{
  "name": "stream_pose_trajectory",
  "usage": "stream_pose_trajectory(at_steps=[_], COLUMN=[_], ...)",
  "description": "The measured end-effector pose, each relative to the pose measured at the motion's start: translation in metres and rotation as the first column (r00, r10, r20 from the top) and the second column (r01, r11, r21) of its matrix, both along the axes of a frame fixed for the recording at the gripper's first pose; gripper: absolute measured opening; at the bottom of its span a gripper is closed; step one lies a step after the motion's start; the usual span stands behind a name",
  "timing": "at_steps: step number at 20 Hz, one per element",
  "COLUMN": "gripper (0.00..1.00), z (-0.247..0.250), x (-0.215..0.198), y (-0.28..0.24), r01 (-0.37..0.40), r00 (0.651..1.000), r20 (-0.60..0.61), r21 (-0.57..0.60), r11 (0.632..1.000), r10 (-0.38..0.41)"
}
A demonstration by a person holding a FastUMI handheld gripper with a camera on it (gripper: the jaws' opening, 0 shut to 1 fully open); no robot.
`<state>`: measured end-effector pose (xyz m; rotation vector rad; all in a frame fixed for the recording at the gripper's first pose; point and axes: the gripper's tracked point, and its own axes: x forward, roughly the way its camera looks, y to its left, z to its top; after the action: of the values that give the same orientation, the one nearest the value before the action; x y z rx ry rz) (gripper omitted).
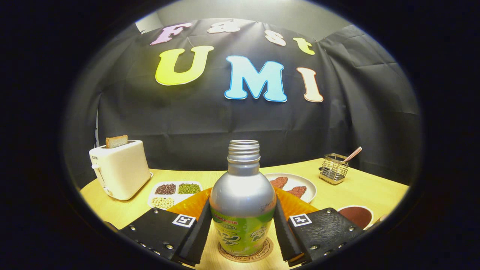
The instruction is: Take the bottle from table, then pour the juice into the cup, finally place the bottle on the coaster
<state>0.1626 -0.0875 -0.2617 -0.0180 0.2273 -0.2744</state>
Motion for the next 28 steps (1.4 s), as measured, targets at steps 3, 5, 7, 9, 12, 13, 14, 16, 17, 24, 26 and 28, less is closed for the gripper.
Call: stream_pose_trajectory(at_steps=[3,5,7,9,12,13,14,16,17,24,26,28], gripper=[0.77,0.77,0.77,0.77,0.80,0.81,0.90,0.98,0.98,0.97,0.97,0.97], z=[-0.003,-0.003,-0.004,-0.004,-0.008,-0.009,-0.005,0.006,0.017,0.140,0.180,0.208], x=[0.001,0.001,0.001,0.000,-0.002,-0.003,-0.007,-0.010,-0.013,-0.047,-0.061,-0.075], y=[-0.002,-0.004,-0.004,-0.003,-0.001,0.002,0.004,0.001,0.001,0.018,0.022,0.024], r01=[0.003,0.005,0.005,0.000,0.005,-0.007,-0.007,-0.019,-0.021,-0.111,-0.133,-0.151], r00=[1.000,1.000,1.000,1.000,1.000,1.000,1.000,0.999,0.998,0.966,0.953,0.950], r20=[0.004,0.009,0.014,0.024,0.013,0.011,0.012,0.046,0.067,0.227,0.263,0.265], r21=[-0.008,-0.017,-0.015,-0.022,-0.007,0.014,0.025,0.029,0.023,-0.068,-0.088,-0.081], r11=[1.000,1.000,1.000,1.000,1.000,1.000,1.000,0.999,1.000,0.991,0.987,0.985], r10=[-0.002,-0.005,-0.005,0.000,-0.005,0.007,0.007,0.017,0.020,0.124,0.152,0.168])
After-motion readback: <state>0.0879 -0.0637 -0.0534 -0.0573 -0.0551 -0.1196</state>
